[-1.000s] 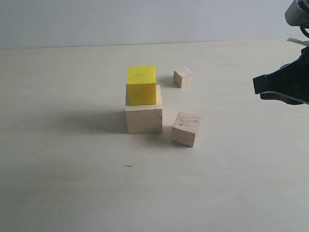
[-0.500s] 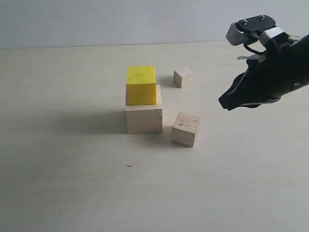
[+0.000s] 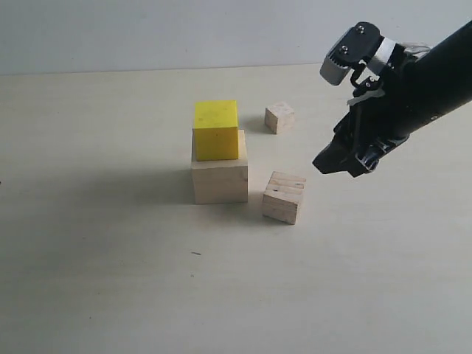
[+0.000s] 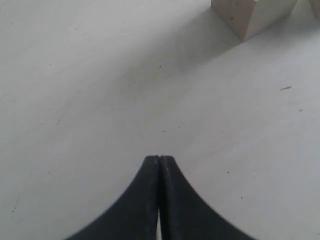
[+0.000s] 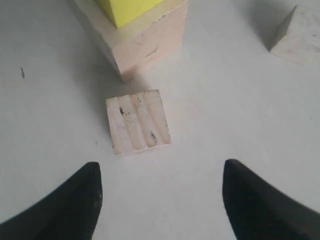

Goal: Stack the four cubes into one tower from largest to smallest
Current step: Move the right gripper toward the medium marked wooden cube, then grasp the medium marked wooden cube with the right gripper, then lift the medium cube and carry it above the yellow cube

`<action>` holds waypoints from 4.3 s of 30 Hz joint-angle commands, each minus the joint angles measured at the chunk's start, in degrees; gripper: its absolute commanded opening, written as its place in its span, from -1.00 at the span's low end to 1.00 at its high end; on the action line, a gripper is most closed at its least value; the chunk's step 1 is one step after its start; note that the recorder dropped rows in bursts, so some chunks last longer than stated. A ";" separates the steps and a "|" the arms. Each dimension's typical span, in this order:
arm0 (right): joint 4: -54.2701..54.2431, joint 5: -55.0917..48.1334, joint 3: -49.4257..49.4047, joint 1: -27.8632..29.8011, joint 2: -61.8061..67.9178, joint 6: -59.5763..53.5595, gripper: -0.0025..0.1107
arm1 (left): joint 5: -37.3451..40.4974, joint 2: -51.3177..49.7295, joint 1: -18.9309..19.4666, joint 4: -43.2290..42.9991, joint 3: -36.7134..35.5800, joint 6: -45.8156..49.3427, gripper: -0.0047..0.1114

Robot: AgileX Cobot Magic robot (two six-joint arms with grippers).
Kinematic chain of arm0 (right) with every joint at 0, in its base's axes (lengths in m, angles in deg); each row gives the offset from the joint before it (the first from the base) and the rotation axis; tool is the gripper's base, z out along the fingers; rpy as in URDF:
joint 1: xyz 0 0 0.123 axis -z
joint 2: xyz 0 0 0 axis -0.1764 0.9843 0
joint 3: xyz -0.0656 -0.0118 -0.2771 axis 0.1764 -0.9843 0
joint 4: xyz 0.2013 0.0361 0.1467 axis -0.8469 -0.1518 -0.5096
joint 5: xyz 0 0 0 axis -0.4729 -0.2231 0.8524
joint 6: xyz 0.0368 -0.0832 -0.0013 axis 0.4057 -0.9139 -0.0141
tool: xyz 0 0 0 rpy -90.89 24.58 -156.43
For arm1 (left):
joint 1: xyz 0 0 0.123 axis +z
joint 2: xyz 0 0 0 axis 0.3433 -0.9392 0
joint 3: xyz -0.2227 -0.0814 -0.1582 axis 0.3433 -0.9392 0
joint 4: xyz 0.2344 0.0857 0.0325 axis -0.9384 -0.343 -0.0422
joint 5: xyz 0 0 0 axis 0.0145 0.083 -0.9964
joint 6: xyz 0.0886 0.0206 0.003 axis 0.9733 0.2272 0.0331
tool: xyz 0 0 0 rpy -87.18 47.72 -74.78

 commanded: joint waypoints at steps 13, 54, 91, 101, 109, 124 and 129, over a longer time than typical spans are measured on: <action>-17.62 0.53 0.41 0.01 8.22 -25.19 0.21 | -3.43 0.28 0.25 0.69 -0.03 -0.63 -0.92; -27.85 0.98 0.74 -0.29 20.18 -35.46 0.21 | -7.03 0.28 0.25 0.69 -2.37 1.86 -0.92; 8.92 -2.84 12.65 -10.44 -1.24 36.44 -0.96 | -6.90 1.28 0.25 0.69 -2.37 0.46 -0.92; 28.79 3.73 21.05 -22.37 -1.60 75.84 -0.96 | -6.79 1.28 0.25 0.83 -2.37 -0.85 -0.92; 46.19 6.87 21.35 -26.90 1.41 98.07 -0.96 | -6.91 1.28 0.25 1.09 -2.37 -1.28 -0.92; 60.62 2.28 29.60 -31.96 11.95 117.68 -0.96 | -7.40 1.28 0.25 2.88 -2.37 -1.29 -0.92; 61.33 0.96 29.60 -32.29 12.64 120.66 -0.96 | -7.52 1.28 0.25 3.02 -2.37 -1.29 -0.92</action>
